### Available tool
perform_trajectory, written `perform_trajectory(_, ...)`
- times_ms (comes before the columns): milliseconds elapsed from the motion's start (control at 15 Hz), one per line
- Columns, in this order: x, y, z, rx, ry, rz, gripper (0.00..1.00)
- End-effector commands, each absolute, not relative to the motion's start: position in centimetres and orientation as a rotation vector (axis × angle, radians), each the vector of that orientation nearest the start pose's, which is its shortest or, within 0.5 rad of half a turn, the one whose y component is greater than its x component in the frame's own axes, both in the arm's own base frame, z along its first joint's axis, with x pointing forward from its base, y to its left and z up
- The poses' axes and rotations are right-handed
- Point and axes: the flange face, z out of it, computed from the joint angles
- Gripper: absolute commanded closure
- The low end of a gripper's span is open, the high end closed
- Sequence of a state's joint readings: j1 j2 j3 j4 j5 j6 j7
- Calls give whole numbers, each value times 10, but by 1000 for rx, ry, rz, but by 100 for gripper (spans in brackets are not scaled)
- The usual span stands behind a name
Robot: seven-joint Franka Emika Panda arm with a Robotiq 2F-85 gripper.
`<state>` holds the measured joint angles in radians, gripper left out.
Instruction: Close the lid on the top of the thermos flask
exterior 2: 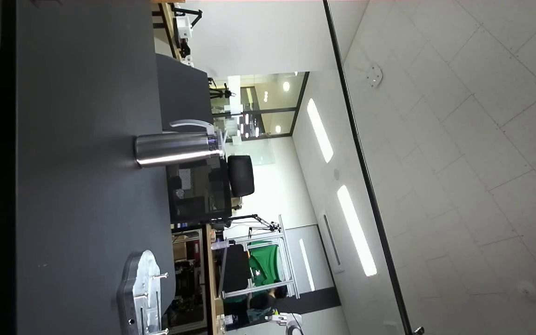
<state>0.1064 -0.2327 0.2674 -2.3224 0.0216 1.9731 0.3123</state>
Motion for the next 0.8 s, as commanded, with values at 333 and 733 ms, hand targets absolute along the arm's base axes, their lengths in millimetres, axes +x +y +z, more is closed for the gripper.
perform_trajectory(333, 507, 37, 451, -3181, 290, -47, 0)
perform_trajectory(733, 576, -73, 466, -3095, 648, -281, 40)
